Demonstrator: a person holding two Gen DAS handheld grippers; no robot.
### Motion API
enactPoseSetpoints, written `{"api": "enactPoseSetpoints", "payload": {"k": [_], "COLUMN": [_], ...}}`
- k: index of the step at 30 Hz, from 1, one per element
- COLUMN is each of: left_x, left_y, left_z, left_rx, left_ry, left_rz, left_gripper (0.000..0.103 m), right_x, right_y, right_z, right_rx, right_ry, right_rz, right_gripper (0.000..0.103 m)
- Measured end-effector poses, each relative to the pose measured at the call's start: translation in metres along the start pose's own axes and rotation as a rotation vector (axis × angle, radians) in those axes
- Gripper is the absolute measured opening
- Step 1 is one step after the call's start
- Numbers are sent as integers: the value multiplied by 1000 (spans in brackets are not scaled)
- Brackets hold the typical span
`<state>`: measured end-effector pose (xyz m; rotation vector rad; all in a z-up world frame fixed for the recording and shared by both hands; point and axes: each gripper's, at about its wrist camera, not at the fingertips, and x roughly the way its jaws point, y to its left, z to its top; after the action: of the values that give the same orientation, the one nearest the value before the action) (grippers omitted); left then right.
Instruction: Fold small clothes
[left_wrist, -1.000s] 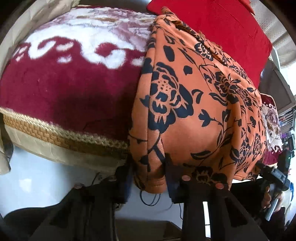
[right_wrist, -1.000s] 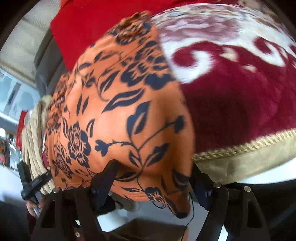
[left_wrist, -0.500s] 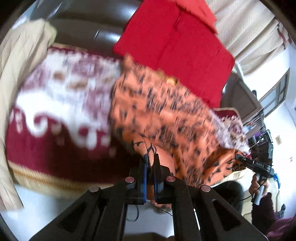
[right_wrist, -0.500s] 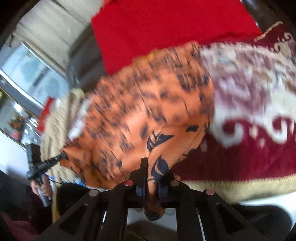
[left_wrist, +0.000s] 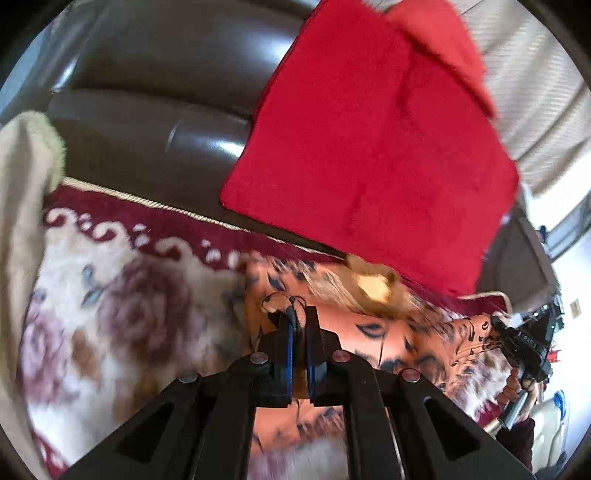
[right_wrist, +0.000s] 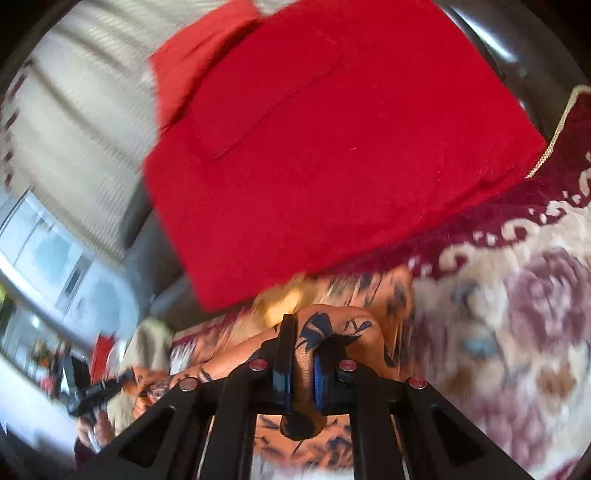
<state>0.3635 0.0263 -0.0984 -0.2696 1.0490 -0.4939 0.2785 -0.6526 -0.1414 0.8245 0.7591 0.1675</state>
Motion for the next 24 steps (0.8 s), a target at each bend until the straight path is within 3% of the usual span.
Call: {"api": "enactPoseSetpoints", "payload": {"k": [2,6,9,13,14,15,16,17,18,19,21,22,24], "left_x": [34,107,116,90,83,73,65,61,48,37,18,10,2], "left_y": [6,34,55,69,68,65,61,57,50,40,28,18,-5], "left_z": [12,19,15,16,17,16,15,17,12,12,3,-3,-20], "left_rx": [-10,-64,-144,-209,-215,-219,-215,-211,-194,-178,-146,-126,-73], "left_ry": [30,119,100,23,6,-11,-20,-29,-74,-136,-243,-265,-257], "left_rz": [18,103,19,-125,-143,-158,-155,-151,-127,-77,17,79,154], "left_gripper": [6,7,7,7,7,9,13,16,34,63,86,86,86], "right_x": [33,101,122,99,89,79,65,54,41,30,27,30,42], "right_y": [-20,-71,-110,-121,-118,-115,-106,-98,-88,-69,-37,-15,19], "right_z": [18,29,20,18,18,18,18,16,14,10,4,-5,-26], "right_rx": [54,213,368,378,368,353,321,292,254,181,47,-34,-173], "right_ry": [3,95,132,56,29,3,-32,-53,-83,-109,-46,1,87], "right_rz": [-28,-57,46,172,175,174,157,138,115,102,61,27,-18], "right_gripper": [9,9,10,14,19,35,51,84,87,87,83,77,57]}}
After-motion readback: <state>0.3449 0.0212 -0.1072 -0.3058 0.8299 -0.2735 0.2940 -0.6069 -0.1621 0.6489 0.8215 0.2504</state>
